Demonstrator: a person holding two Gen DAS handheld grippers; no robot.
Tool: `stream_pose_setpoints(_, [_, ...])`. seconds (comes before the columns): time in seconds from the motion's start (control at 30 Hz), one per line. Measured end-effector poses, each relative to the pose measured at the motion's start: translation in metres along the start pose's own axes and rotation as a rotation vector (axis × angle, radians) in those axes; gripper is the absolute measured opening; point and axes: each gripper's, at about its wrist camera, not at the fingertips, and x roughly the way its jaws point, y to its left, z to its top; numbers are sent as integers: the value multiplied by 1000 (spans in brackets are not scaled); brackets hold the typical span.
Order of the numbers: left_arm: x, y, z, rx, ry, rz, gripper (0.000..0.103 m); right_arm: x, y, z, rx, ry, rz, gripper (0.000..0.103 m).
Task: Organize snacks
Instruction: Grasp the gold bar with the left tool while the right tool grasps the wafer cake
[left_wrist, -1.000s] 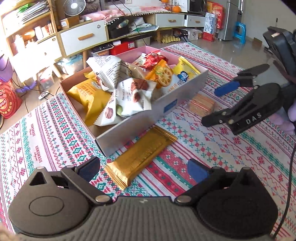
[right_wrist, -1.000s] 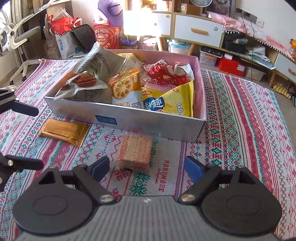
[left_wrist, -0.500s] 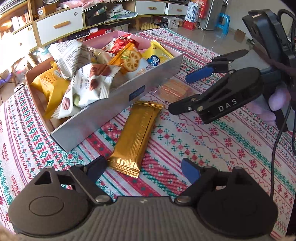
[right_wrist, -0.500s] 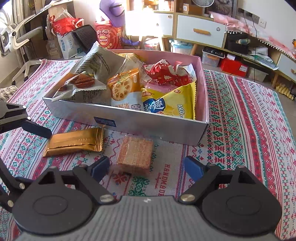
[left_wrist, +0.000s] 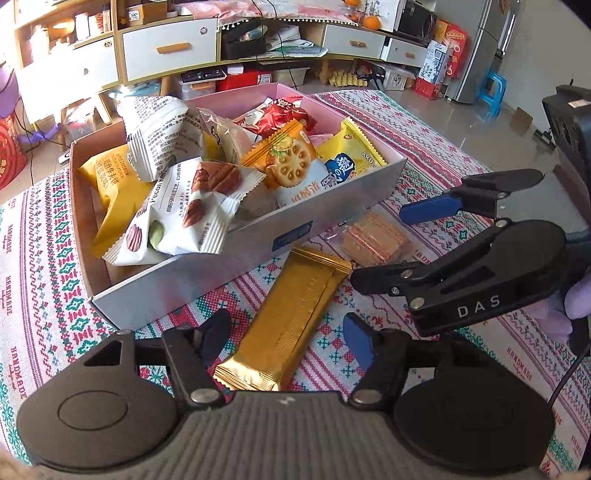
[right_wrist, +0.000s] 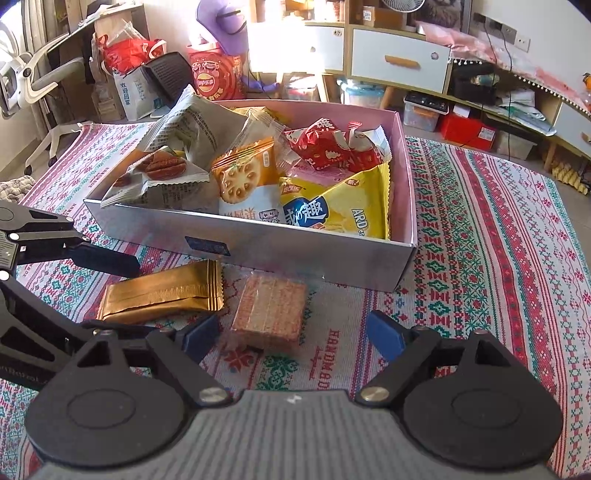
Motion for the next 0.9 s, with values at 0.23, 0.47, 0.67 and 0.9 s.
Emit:
stream_pose_setpoints(0.23, [1,-12,-4,-52,-14,28,63,-1,-2,-1,1,-1,2,79])
stream_pose_setpoints(0.47, [-8,-18,-11,-113,3,68,43,-6,0,-1,-9,-3,12,55])
stream_pose_setpoints(0.67, [-12,-25,-14,-142,26,108,36,-10,-1,-1,-2,9,18,43])
stream_pose_setpoints(0.9, [-15,-26,-16,-190,59,116,35,-15,2,-3,-2,41,25,42])
